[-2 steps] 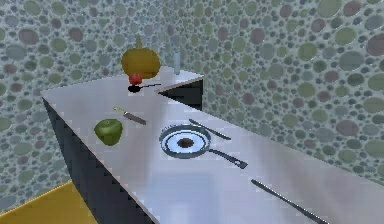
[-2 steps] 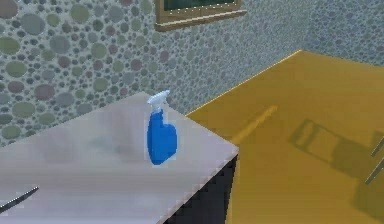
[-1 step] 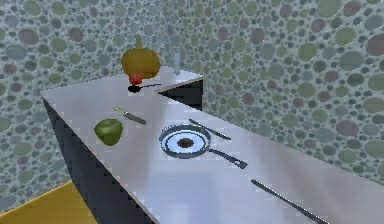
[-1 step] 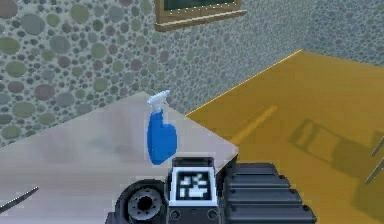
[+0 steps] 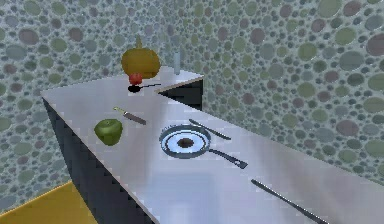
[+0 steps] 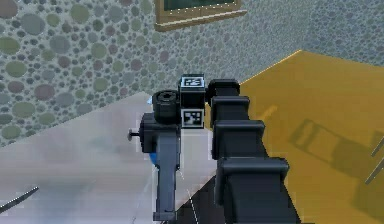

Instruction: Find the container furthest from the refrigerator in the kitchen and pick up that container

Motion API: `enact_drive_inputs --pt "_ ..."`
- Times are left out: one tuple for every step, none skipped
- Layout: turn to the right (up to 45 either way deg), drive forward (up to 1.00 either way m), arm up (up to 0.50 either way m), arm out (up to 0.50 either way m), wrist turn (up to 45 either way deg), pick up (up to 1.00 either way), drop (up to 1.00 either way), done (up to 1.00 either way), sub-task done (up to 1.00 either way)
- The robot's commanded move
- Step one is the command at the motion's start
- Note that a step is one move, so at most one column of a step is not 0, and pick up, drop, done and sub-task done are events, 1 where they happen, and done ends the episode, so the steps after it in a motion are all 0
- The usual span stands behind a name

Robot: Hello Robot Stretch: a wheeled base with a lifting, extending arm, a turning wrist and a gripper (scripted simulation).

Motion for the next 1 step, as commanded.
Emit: enact_drive_inputs --pt "0.0 0.0 0.0 0.0 45.0 0.0 0.0 0.0 0.0"
